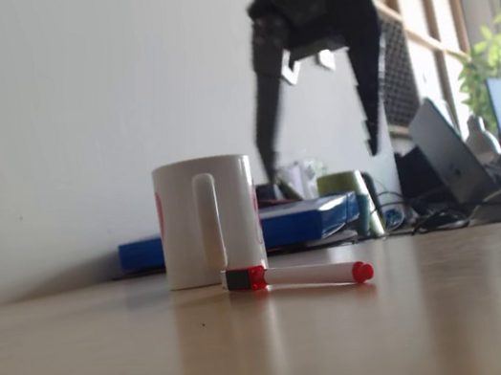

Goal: Grab the pen and place it in the cup.

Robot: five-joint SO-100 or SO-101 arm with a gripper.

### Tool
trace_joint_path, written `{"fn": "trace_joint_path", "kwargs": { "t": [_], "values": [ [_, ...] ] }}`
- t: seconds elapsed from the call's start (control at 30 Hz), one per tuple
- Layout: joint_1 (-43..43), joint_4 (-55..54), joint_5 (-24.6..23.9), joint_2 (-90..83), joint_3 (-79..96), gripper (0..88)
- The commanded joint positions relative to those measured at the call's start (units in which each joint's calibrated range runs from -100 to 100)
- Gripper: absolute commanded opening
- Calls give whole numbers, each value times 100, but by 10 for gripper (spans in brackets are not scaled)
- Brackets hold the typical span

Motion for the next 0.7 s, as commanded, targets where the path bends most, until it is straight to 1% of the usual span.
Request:
{"fn": "trace_joint_path", "kwargs": {
  "t": [0.0, 0.07, 0.17, 0.3, 0.5, 0.67],
  "values": [
    [-77, -136, 112, 412, -1002, 308],
    [-93, -119, 243, 810, -1427, 308],
    [-93, -67, 290, 1457, -1817, 308],
    [-85, -59, 380, 2030, -1808, 308],
    [-35, 191, 543, 2130, -1626, 308],
    [-43, 389, 558, 2171, -1482, 308]
  ]
}}
